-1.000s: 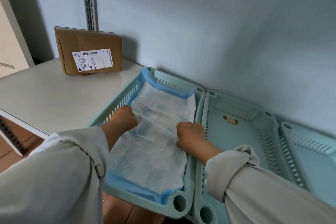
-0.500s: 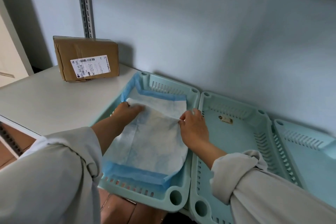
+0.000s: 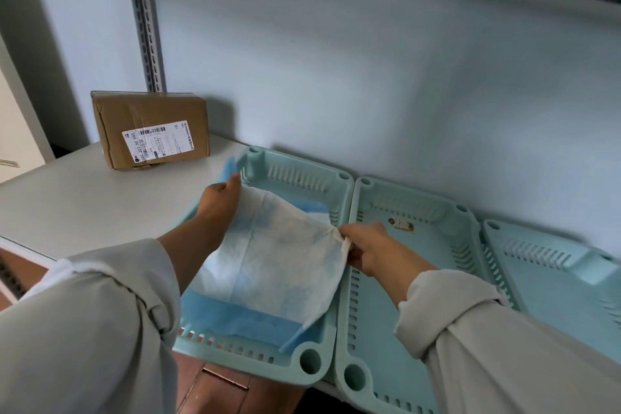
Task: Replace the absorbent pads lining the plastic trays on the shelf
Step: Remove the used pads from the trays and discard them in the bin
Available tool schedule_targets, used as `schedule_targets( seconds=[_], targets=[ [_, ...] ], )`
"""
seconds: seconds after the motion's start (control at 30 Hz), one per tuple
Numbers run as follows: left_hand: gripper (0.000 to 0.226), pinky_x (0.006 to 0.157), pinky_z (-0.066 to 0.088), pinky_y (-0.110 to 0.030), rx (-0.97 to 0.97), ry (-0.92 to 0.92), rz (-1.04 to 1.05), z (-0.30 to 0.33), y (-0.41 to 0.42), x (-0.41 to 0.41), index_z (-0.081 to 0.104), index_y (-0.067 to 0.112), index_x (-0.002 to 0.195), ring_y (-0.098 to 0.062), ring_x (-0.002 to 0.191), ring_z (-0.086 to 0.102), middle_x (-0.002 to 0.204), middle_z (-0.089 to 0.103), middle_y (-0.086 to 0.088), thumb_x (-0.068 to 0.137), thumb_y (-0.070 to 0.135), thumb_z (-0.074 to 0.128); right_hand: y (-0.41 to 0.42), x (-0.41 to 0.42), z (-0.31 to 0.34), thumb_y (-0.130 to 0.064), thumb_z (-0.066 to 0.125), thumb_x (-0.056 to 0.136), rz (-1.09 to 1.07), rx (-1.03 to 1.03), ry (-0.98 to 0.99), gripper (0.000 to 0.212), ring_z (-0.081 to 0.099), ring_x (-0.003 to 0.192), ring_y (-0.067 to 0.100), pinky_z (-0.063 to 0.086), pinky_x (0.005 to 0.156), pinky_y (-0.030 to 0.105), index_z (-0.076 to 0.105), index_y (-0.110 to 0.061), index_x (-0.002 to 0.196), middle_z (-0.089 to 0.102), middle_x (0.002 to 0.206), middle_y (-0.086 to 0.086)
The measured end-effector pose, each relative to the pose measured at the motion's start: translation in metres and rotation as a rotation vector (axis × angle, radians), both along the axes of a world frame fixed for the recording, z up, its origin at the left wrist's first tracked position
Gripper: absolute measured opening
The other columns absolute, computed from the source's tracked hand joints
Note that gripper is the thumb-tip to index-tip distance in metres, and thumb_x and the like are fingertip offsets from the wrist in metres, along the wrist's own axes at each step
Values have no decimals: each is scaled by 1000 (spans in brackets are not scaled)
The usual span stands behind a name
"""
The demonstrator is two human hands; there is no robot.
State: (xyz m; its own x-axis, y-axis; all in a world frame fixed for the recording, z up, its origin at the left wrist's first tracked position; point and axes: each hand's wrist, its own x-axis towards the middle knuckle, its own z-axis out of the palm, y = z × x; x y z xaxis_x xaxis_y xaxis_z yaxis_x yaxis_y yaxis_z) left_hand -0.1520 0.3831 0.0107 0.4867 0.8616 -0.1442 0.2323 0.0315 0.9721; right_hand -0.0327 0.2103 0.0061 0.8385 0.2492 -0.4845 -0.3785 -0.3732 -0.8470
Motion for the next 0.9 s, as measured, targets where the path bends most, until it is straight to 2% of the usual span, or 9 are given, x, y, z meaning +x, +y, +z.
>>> schedule_targets(
  seconds=[0.1,0.2,0.27,0.37,0.57,0.63,0.77,0.83,0.9],
  targets=[
    [27,71,36,-29,34,-23,-26,8,-7,3,54,14,87,-22,86,45,88,50,-8,98,37,44,-9,-2,9,6,50,87,108,-126,1,28,56,56,23,51,43,26,56,7,115,60,78,18],
    [27,58,31,-27,99,-15,-58,14,-16,7,52,9,88,-21,70,40,89,46,-12,100,31,41,-21,-1,14,4,51,89,132,-139,-30,27,61,67,27,58,69,38,57,7,115,64,93,23],
    [25,63,31,-28,137,23,-72,16,-22,7,52,8,91,-21,76,42,90,47,-13,100,26,38,-32,-2,23,2,52,90,117,-74,-51,24,62,78,30,56,78,43,57,6,114,64,103,24],
    [23,72,32,-26,130,46,-73,19,-32,9,55,9,93,-22,81,44,89,50,-14,100,23,39,-50,0,38,0,48,95,100,59,-30,21,61,73,25,54,68,38,58,-1,113,64,96,17],
    [33,54,29,-25,152,53,-153,33,-64,22,49,11,68,-21,67,40,68,44,-6,98,25,45,-95,19,60,-6,50,96,-61,179,-77,24,59,91,27,50,70,37,60,-7,118,62,108,14],
    [24,51,30,-22,140,20,-183,41,-75,28,55,10,79,-20,66,41,68,46,-4,97,25,49,-109,30,70,-6,52,95,-143,268,-117,24,59,87,26,52,68,36,60,-4,118,62,109,15],
    [11,40,39,-13,83,-81,-248,59,-99,47,58,15,85,-16,60,49,80,56,-6,87,21,66,-141,49,100,-5,59,91,-325,415,-277,28,57,90,24,49,95,44,62,3,117,63,115,17],
    [15,34,37,-9,26,-95,-277,65,-109,58,56,16,77,-13,56,48,77,56,-6,85,15,69,-158,54,107,-9,62,90,-324,396,-270,29,60,91,25,52,89,42,62,0,118,63,105,13],
    [11,43,46,-13,-43,-35,-345,67,-116,65,62,7,91,-17,58,53,80,59,-10,83,10,70,-175,52,110,-10,64,89,-222,321,-171,22,61,78,23,54,71,38,63,-1,108,64,94,12]
  ],
)
